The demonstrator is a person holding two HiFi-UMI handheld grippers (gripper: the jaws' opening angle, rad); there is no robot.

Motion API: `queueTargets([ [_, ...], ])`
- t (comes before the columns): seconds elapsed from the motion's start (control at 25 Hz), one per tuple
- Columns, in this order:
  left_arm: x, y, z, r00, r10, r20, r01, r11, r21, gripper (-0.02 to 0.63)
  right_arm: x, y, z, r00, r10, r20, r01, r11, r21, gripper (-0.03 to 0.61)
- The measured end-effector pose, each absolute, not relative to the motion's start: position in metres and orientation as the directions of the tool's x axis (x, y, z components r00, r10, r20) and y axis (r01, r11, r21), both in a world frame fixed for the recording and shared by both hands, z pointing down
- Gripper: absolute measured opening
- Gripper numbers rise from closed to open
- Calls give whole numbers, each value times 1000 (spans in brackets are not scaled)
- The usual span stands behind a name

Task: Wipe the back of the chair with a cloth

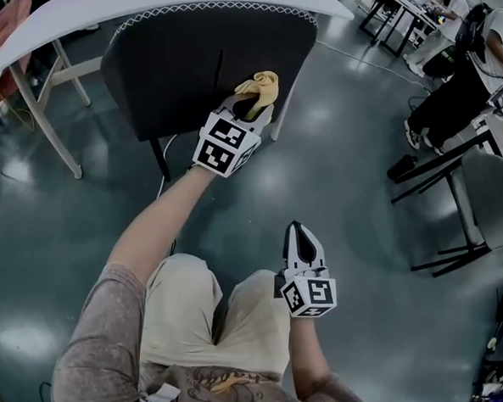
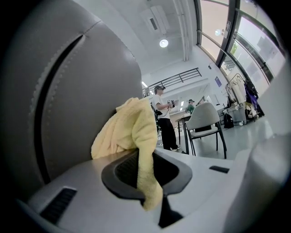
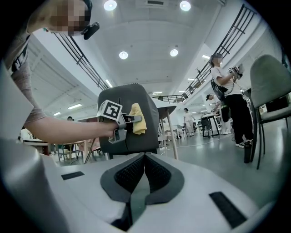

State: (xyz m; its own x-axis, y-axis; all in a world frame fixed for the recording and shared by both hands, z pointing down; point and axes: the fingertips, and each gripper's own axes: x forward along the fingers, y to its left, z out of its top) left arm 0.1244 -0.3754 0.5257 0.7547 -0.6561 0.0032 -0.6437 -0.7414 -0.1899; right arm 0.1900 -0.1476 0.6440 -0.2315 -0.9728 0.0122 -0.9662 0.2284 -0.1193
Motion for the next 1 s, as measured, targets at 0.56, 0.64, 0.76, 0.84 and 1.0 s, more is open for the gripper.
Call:
queueTargets([
  [0.56,167,-362,543,804,-595,12,-588,-797,-140,63,200,-143,650,-204,-979,24,-972,200,-124,26],
  [0.64,162,-356,540,807,-591,-1,-586,-799,-135,63,198,-144,650,-208,-978,23,-971,204,-125,26],
  [0.76,148,-347,536,806,-592,-22,-589,-798,-127,63,196,-144,647,-214,-977,20,-970,210,-124,26],
  [0.84,135,-340,534,804,-594,-30,-592,-794,-138,63,195,-144,646,-217,-976,17,-969,214,-122,26],
  [1.0,101,-322,529,791,-610,-46,-607,-775,-174,63,194,-146,646,-225,-974,12,-967,221,-124,26],
])
